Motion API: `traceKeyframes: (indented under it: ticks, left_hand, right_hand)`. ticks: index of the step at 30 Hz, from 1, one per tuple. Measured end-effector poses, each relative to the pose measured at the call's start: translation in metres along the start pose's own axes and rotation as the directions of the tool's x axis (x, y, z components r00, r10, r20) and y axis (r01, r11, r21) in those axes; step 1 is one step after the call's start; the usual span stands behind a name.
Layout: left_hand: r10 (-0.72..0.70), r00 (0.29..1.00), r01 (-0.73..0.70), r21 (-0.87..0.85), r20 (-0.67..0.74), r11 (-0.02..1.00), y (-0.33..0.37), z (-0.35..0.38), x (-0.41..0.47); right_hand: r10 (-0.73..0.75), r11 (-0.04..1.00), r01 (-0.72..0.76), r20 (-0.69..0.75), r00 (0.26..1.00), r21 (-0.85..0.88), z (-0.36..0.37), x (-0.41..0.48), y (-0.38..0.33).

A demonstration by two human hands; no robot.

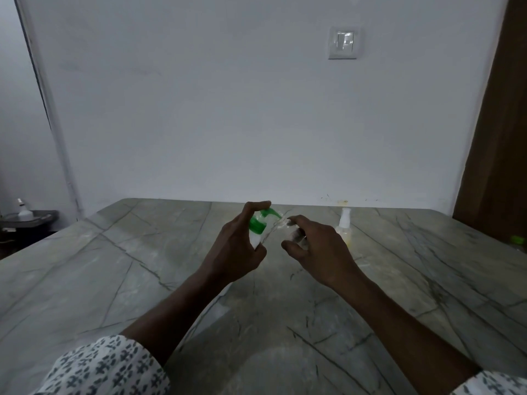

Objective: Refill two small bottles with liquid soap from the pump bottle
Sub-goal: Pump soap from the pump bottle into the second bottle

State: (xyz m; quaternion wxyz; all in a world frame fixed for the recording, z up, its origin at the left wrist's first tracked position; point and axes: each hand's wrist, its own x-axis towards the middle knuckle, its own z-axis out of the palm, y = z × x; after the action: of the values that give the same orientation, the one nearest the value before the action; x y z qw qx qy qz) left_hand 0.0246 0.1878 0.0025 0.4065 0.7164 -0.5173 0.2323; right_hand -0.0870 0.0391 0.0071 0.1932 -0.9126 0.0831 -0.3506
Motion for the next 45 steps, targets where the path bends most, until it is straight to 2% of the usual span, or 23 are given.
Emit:
traceKeyframes:
  ticks: [5,14,25,30,37,45]
  left_hand:
    - [0.004,0.999,-0.004,0.007,0.043,1.0,-0.002,0.0,0.001]
    - [-0.029,0.999,0.029,0.015,0.016,0.999,-0.001,0.001,0.0]
    - [-0.034,0.999,0.034,-0.006,0.042,0.999,0.001,0.001,0.001]
    - [-0.055,0.998,0.055,-0.006,0.016,0.998,0.003,0.001,0.001]
    - [-0.043,0.998,0.044,-0.009,0.055,0.999,0.003,0.001,0.002]
    - [-0.057,0.997,0.056,0.016,0.043,0.998,0.004,0.001,0.001]
  right_hand:
    - [0.011,1.0,-0.011,-0.007,1.0,0.003,0.001,0.001,0.001]
    - [-0.018,1.0,0.018,0.026,1.0,-0.011,0.002,-0.002,0.001]
    - [0.005,0.999,-0.006,0.017,1.0,0.05,-0.001,-0.001,0.001]
    - [0.039,0.989,-0.049,0.073,0.997,0.142,-0.001,-0.001,0.003]
    - [0.109,0.943,-0.131,0.088,0.99,0.305,-0.004,0.003,0.009]
    - [0.148,0.897,-0.195,0.147,0.978,0.397,0.001,0.003,0.014]
